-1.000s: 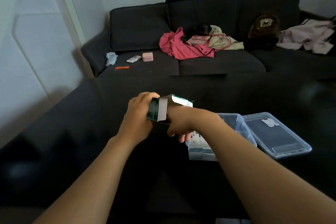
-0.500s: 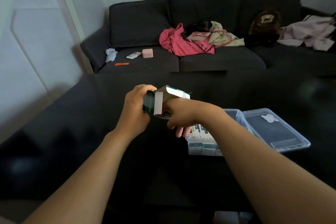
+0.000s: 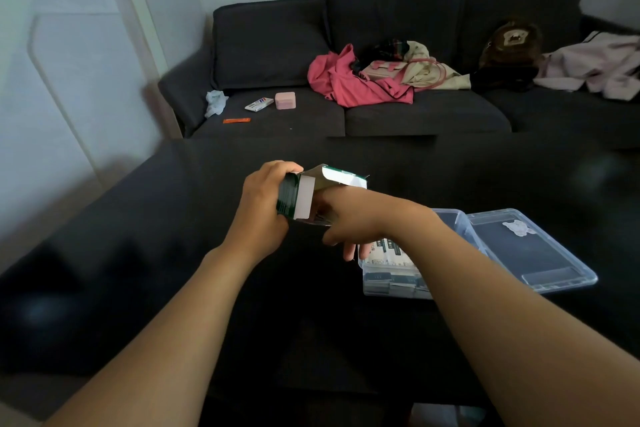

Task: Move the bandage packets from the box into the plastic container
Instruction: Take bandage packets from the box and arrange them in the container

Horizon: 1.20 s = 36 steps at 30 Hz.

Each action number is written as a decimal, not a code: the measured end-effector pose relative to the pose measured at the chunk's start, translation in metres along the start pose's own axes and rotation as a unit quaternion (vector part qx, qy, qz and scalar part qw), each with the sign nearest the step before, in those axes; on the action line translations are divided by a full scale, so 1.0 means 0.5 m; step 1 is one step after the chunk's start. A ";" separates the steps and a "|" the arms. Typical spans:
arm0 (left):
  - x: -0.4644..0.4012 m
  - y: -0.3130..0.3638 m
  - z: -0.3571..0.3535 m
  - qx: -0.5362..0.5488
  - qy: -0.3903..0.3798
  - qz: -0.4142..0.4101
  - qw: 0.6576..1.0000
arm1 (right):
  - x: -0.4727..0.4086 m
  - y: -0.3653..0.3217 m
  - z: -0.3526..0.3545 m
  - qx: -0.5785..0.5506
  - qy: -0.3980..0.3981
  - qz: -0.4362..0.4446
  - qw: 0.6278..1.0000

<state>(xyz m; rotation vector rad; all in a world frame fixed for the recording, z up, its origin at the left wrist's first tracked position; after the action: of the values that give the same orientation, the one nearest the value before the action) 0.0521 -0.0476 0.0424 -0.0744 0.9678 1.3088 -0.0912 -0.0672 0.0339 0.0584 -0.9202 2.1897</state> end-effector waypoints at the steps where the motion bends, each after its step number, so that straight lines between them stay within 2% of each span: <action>1: -0.001 0.005 0.002 0.003 0.004 -0.010 1.000 | 0.003 0.000 0.001 -0.011 0.001 -0.002 1.000; 7: 0.002 0.018 0.018 0.004 0.038 -0.036 0.999 | -0.003 0.002 0.005 0.012 0.004 -0.028 1.000; 13: 0.004 0.013 0.013 -0.011 0.017 -0.014 1.000 | -0.003 -0.004 0.003 0.142 0.021 -0.018 0.989; 18: 0.002 0.011 0.017 0.007 0.018 0.022 1.000 | -0.006 -0.006 0.026 0.089 0.091 0.016 0.992; 21: 0.005 0.020 0.017 0.042 0.006 0.038 0.998 | 0.001 -0.008 0.013 0.050 0.055 0.026 0.997; 26: 0.008 0.033 0.014 0.057 -0.005 0.007 0.998 | 0.013 -0.009 -0.010 0.039 -0.007 -0.005 0.999; 30: 0.009 0.033 0.010 0.052 -0.009 -0.008 0.999 | 0.006 -0.001 -0.008 0.097 -0.006 -0.047 0.994; 36: 0.011 0.018 -0.006 0.022 -0.056 0.008 0.998 | 0.000 -0.013 -0.006 0.196 0.032 -0.021 0.980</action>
<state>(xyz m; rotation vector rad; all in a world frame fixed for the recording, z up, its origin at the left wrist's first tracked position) 0.0424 -0.0421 0.0410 0.0404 0.9041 1.2916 -0.0863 -0.0623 0.0354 0.1933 -0.4358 2.2882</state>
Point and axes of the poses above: each hand's wrist, its own x-axis away from the middle knuckle, its own z-axis out of the back of the hand, y = z × x, the point moved 8 cm from there along -x, towards the middle knuckle, and after that the axes turned 2 degrees about z, right-handed, at the moved point
